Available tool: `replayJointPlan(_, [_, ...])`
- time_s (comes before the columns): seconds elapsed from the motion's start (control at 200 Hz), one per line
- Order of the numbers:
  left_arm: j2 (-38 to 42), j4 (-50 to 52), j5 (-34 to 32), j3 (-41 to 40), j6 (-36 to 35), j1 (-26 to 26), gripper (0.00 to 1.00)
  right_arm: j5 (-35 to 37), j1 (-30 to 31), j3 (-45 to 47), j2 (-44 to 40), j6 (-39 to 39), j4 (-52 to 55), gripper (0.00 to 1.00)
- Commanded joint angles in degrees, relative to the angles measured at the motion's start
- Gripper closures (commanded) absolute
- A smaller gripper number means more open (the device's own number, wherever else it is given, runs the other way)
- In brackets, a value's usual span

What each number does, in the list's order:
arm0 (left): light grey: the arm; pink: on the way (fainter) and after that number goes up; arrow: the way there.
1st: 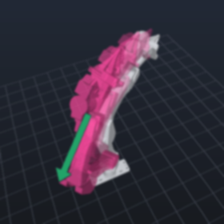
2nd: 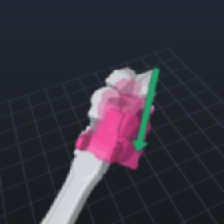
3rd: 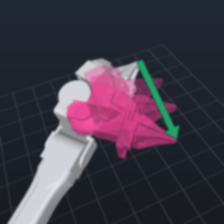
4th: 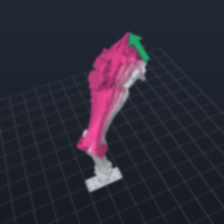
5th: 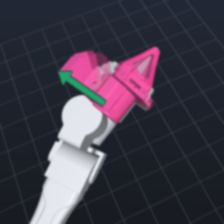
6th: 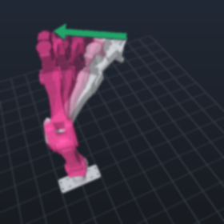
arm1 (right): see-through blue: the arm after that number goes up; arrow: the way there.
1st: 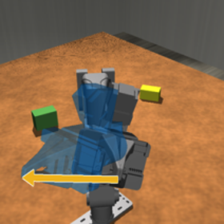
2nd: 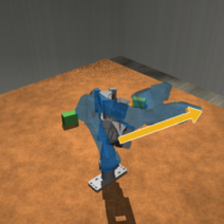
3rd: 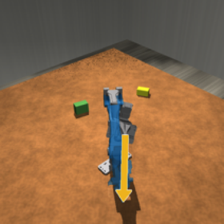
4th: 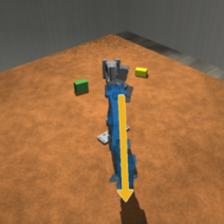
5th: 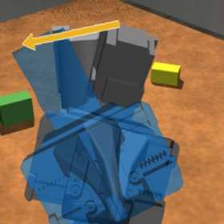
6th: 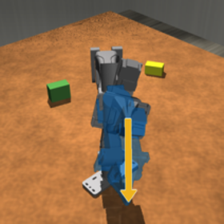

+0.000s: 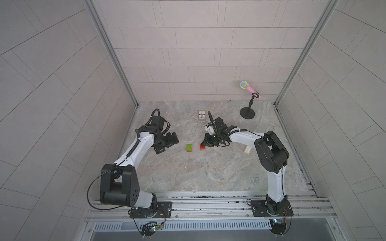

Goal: Assemble the letter h with lego
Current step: Assemble the lego brick with the lego brick, then move the lego brick at the center of the board.

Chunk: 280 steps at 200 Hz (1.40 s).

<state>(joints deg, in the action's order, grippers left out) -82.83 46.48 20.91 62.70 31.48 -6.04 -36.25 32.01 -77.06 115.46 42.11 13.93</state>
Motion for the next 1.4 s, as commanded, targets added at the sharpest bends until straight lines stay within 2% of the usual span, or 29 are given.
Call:
replayJointPlan(0.0, [0.1, 0.1, -0.1, -0.7, -0.5, -0.3, 0.00, 10.5, 2.3, 4.7, 5.6, 0.3, 7.0, 0.95])
replayJointPlan(0.175, [0.2, 0.0, -0.2, -0.7, -0.5, -0.4, 0.00, 9.8, 2.6, 4.9, 4.2, 1.4, 5.1, 0.91])
replayJointPlan(0.295, [0.1, -0.2, 0.4, -0.8, -0.5, -0.5, 0.00, 9.7, 2.7, 4.5, -0.6, 4.0, 3.5, 0.81])
replayJointPlan(0.425, [0.2, -0.3, 0.6, -0.8, -0.4, -0.5, 0.00, 9.7, 2.7, 3.8, -4.8, 10.4, 0.9, 0.76])
replayJointPlan(0.575, [0.3, -0.4, 0.7, -0.9, -0.6, -0.6, 0.00, 10.6, 2.7, 3.6, -7.2, 18.5, -3.4, 0.64])
replayJointPlan(0.711, [0.5, -0.4, 0.8, -0.9, -0.6, -0.6, 0.00, 8.8, 2.7, 3.9, -7.3, 25.7, -10.6, 0.59])
replayJointPlan(0.811, [0.6, -0.4, 0.8, -0.9, -0.5, -0.7, 0.00, 7.5, 2.9, 3.3, -7.3, 28.1, -13.8, 0.59])
replayJointPlan(0.881, [0.7, -0.4, 0.8, -0.9, -0.6, -0.8, 0.00, 8.2, 3.2, 2.2, -8.0, 26.7, -13.1, 0.58])
replayJointPlan(0.961, [0.9, -0.5, 0.7, -0.9, -0.6, -0.8, 0.00, 11.6, 3.3, 0.5, -10.2, 21.0, -6.4, 0.56])
replayJointPlan(1.041, [1.4, -0.5, 0.5, -0.9, -0.7, -1.0, 0.00, 17.5, 2.1, 0.1, -13.6, 13.7, 1.2, 0.53])
replayJointPlan(1.101, [1.8, -0.5, 0.2, -0.9, -0.9, -1.2, 0.00, 24.1, 0.2, 0.6, -16.7, 9.1, 8.7, 0.44])
replayJointPlan(1.141, [2.2, -0.4, -0.1, -0.9, -1.0, -1.6, 0.00, 27.7, -1.8, 2.5, -19.4, 7.1, 11.4, 0.41])
replayJointPlan(1.176, [2.6, -0.4, -0.4, -0.9, -1.1, -2.0, 0.00, 29.8, -3.6, 4.7, -21.9, 6.2, 13.2, 0.33])
replayJointPlan(1.211, [2.9, -0.5, -0.6, -0.9, -1.2, -2.3, 0.00, 30.5, -5.8, 7.1, -24.4, 5.6, 14.3, 0.29])
replayJointPlan(1.356, [4.5, -0.4, -1.4, -0.9, -1.8, -3.9, 0.00, 34.5, -15.0, 15.9, -33.7, 5.5, 19.7, 0.24])
replayJointPlan(1.396, [4.9, -0.4, -1.8, -0.8, -2.0, -4.6, 0.00, 35.6, -17.1, 18.1, -35.4, 5.6, 20.9, 0.19])
